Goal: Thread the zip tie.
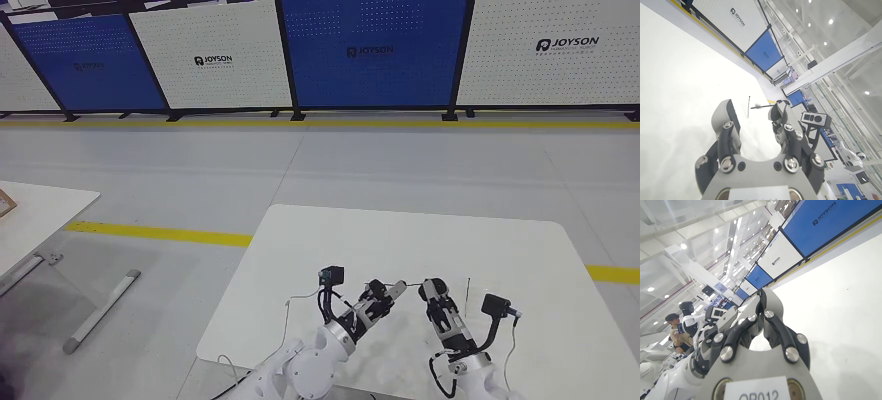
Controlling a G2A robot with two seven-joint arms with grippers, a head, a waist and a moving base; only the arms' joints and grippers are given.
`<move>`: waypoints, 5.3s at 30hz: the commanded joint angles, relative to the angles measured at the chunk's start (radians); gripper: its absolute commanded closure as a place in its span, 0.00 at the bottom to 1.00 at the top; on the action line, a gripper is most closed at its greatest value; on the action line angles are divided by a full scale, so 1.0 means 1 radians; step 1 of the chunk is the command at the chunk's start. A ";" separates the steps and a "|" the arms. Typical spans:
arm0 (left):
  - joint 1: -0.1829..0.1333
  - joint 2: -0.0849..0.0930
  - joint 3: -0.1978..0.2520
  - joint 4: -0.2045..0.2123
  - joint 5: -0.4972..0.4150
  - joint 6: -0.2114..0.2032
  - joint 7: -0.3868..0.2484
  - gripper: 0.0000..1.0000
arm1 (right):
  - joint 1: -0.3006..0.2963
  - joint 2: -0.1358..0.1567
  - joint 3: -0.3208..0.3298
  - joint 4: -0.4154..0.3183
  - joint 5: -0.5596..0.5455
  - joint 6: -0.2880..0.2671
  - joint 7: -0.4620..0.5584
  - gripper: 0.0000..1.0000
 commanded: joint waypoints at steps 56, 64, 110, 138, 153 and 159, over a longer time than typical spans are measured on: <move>0.004 -0.009 -0.026 -0.029 -0.158 0.003 0.014 1.00 | -0.023 0.009 0.033 0.001 0.007 -0.014 0.035 0.00; 0.002 -0.015 -0.054 -0.044 -0.335 0.029 -0.023 1.00 | 0.005 0.019 0.038 0.046 -0.179 0.001 0.060 0.00; -0.016 -0.013 -0.035 -0.033 -0.380 0.046 -0.115 1.00 | 0.069 0.024 -0.026 0.066 -0.348 -0.027 0.098 0.73; -0.016 -0.008 -0.027 -0.016 -0.366 0.046 -0.124 1.00 | 0.070 0.028 -0.037 0.063 -0.363 -0.036 0.065 1.00; -0.014 -0.008 -0.029 -0.019 -0.384 0.009 -0.109 1.00 | 0.077 0.029 -0.045 0.074 -0.363 -0.031 0.076 1.00; -0.010 -0.008 -0.033 -0.029 -0.396 -0.018 -0.103 1.00 | 0.079 0.030 -0.047 0.081 -0.364 -0.030 0.081 1.00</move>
